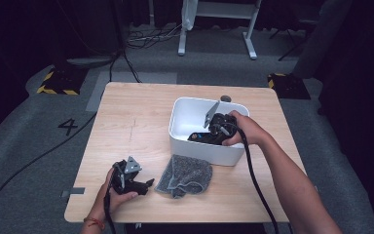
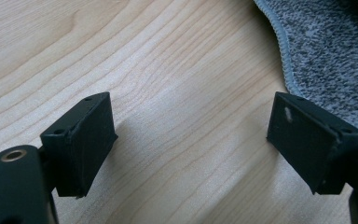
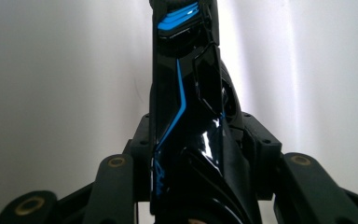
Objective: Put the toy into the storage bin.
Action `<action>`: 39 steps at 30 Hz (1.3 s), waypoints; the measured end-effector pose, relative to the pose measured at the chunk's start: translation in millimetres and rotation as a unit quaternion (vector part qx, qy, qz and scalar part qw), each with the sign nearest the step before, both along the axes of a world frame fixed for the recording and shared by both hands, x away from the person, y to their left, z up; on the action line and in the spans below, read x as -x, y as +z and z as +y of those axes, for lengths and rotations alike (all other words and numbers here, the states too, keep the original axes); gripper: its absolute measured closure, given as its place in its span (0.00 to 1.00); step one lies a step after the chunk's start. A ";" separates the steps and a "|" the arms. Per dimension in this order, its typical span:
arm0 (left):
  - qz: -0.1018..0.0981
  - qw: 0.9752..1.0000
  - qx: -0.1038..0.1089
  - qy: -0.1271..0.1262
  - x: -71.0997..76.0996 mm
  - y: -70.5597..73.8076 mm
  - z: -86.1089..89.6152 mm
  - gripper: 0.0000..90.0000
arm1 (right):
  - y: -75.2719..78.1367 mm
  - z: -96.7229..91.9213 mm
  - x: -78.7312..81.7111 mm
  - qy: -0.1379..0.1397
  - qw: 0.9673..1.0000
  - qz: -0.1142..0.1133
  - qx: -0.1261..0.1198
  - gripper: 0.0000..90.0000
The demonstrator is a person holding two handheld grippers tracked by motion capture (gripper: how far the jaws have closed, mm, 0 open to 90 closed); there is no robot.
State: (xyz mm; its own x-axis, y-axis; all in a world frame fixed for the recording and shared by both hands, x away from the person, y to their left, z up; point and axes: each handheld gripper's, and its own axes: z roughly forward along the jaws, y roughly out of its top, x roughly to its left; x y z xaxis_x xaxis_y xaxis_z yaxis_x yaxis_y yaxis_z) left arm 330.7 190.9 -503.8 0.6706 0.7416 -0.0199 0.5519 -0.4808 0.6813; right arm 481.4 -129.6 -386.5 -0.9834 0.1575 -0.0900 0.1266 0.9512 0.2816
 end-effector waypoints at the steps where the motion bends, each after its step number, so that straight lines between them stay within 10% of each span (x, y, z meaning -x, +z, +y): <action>1: 0.000 1.000 0.000 0.000 0.0 0.0 0.0 0.17 | -0.6 1.4 0.4 -0.001 1.000 0.009 0.004 0.63; 20: 0.000 1.000 -0.001 0.002 -0.8 0.2 -0.4 0.17 | -0.2 4.2 2.5 -0.003 0.999 0.034 -0.009 0.68; 39: -0.001 1.000 -0.002 0.002 -0.7 0.2 -0.4 0.17 | 9.1 -3.7 6.7 -0.022 0.998 -0.007 -0.067 0.56</action>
State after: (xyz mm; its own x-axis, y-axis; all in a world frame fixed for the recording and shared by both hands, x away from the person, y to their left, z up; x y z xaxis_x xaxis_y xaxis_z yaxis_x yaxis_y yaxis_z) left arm 331.4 190.5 -503.5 0.6675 0.7444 -0.0168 0.5532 -0.4808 0.6803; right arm 474.7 -133.3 -377.5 -0.9740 0.2122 -0.0796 0.1625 0.8988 0.4071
